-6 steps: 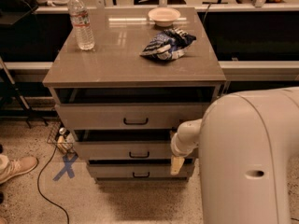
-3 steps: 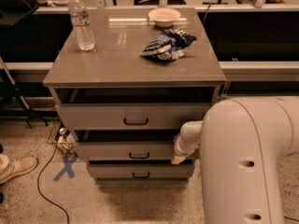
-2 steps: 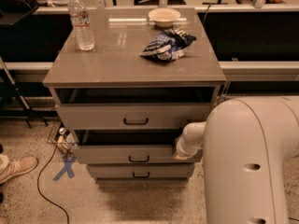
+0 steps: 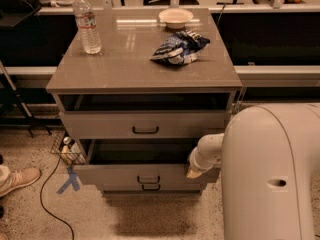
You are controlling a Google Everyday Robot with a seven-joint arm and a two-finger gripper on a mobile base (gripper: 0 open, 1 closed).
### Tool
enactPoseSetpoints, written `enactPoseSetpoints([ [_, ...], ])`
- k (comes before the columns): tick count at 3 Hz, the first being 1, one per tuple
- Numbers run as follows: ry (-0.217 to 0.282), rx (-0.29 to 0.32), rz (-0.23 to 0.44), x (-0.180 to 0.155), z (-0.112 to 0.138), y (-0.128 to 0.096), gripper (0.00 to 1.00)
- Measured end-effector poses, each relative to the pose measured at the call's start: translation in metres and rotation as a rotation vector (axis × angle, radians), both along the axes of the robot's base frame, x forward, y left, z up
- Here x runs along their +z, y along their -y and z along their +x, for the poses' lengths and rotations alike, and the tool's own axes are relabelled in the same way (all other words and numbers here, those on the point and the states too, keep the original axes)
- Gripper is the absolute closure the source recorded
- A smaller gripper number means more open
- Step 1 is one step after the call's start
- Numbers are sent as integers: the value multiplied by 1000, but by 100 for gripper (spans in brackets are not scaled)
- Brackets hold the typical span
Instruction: Open middle drawer
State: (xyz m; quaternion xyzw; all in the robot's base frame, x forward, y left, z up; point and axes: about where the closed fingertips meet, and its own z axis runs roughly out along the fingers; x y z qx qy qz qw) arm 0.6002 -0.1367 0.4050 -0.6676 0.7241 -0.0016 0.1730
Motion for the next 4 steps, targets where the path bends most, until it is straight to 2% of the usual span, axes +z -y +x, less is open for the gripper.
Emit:
enactPoseSetpoints([
  [2,-19,10,0,-6,-7,1,100],
  [3,-13,-2,18,-3,-21,5,100],
  [4,-13,-2,18,-3,-20,5,100],
])
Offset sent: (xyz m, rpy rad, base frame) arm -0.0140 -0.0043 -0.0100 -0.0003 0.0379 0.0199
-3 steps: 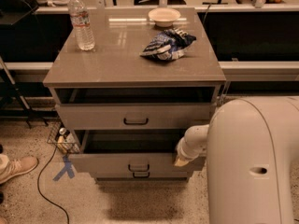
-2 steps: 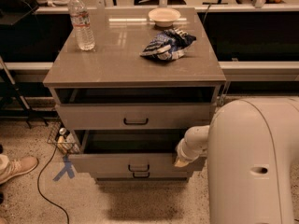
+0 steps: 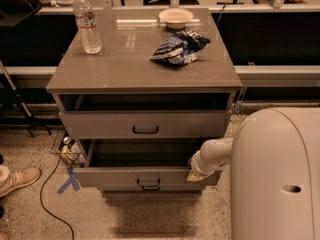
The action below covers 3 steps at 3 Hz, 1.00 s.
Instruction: Open middle drawer
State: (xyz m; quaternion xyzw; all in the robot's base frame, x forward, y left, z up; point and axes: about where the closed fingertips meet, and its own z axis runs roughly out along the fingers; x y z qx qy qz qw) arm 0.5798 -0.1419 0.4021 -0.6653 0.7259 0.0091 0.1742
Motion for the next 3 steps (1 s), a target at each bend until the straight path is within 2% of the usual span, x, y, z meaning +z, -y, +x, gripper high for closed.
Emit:
enactPoseSetpoints([
  [1,-2,1,0,-1,-1,-1,83],
  [3,-7,4,1,-4,-2,-2,37],
])
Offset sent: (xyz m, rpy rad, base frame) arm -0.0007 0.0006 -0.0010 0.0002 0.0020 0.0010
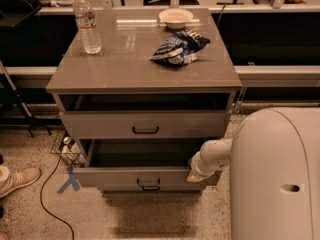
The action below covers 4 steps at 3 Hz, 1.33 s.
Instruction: Open middle drawer
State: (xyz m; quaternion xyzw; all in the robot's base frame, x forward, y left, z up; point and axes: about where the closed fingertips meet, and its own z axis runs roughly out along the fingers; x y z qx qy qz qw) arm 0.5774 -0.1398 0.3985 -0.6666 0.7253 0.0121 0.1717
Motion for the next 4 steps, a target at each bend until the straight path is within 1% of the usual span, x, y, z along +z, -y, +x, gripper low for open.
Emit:
enactPoseSetpoints([
  [1,-2,1,0,-1,-1,-1,14],
  [2,-20,20,-11,-4,-5,-4,0],
  [4,-110,116,-69,-4,-39,-21,0],
])
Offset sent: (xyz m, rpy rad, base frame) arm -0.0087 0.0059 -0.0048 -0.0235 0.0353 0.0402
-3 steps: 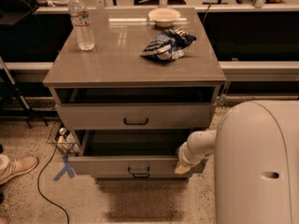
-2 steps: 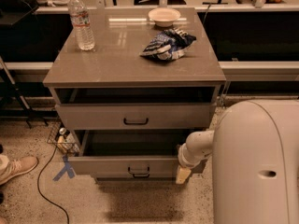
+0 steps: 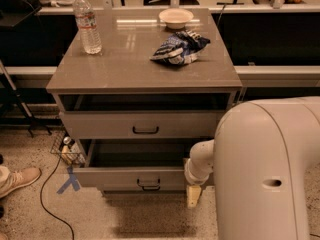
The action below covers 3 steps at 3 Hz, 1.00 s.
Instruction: Open middle drawer
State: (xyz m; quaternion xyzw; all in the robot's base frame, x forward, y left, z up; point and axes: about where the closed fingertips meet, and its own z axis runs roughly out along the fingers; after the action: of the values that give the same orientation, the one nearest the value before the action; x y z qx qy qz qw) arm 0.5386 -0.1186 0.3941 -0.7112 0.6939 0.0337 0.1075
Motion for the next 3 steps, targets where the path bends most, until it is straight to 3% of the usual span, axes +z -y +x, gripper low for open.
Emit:
enactPoseSetpoints([
  [1,-27,17,-9,7,-13,-4,18],
  [3,-55,13,16,13,-37,1,65],
])
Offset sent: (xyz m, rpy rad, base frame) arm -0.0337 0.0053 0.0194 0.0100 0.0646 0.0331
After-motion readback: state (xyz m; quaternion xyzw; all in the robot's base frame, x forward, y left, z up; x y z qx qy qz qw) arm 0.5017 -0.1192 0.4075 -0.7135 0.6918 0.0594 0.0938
